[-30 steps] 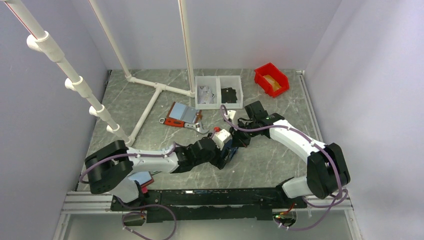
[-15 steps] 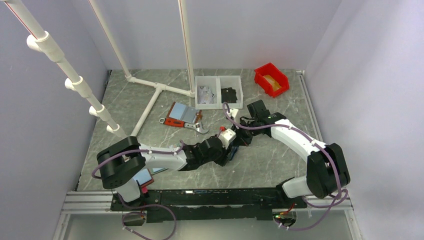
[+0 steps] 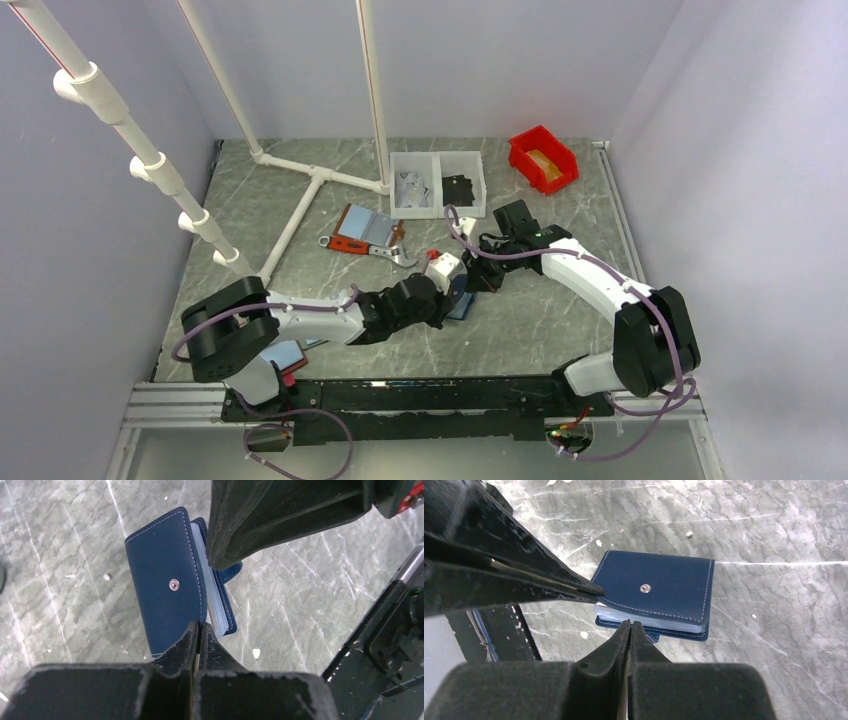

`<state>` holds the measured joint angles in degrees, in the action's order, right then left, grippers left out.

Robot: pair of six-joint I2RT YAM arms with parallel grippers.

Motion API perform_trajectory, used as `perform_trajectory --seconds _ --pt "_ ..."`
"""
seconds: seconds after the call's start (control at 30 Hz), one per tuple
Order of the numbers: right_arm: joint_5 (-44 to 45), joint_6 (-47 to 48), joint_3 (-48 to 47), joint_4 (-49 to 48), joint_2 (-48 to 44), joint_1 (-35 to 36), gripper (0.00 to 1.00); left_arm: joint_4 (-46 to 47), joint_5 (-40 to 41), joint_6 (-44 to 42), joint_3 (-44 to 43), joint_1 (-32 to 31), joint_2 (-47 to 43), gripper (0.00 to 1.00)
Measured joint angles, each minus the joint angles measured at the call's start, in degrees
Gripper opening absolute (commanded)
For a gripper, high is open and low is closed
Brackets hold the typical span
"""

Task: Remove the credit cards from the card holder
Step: Open the card holder at the center of the board.

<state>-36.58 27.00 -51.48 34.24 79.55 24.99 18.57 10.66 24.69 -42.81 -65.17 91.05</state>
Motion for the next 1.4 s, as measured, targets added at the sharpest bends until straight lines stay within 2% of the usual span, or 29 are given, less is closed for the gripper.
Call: perform_trajectory --seconds 0.4,0.8,1.07,1.4 --pt "0.0 2.2 0.0 1.9 2.0 -0.2 0.01 5.7 1.9 12.4 9.9 0.0 -8.7 0.0" --pt "1.5 5.3 0.0 3.5 2.9 -0.2 0.0 10.3 8.2 26.2 18.2 0.0 -14.1 0.0" --pt "4.4 6.7 0.0 4.5 3.0 -0.2 0.0 9.7 10.6 30.6 20.7 0.0 -17.2 0.0" --pt "8.3 7.3 0.0 4.9 6.8 -0.3 0.09 9.7 11.8 34.6 23.1 0.0 -17.7 0.0"
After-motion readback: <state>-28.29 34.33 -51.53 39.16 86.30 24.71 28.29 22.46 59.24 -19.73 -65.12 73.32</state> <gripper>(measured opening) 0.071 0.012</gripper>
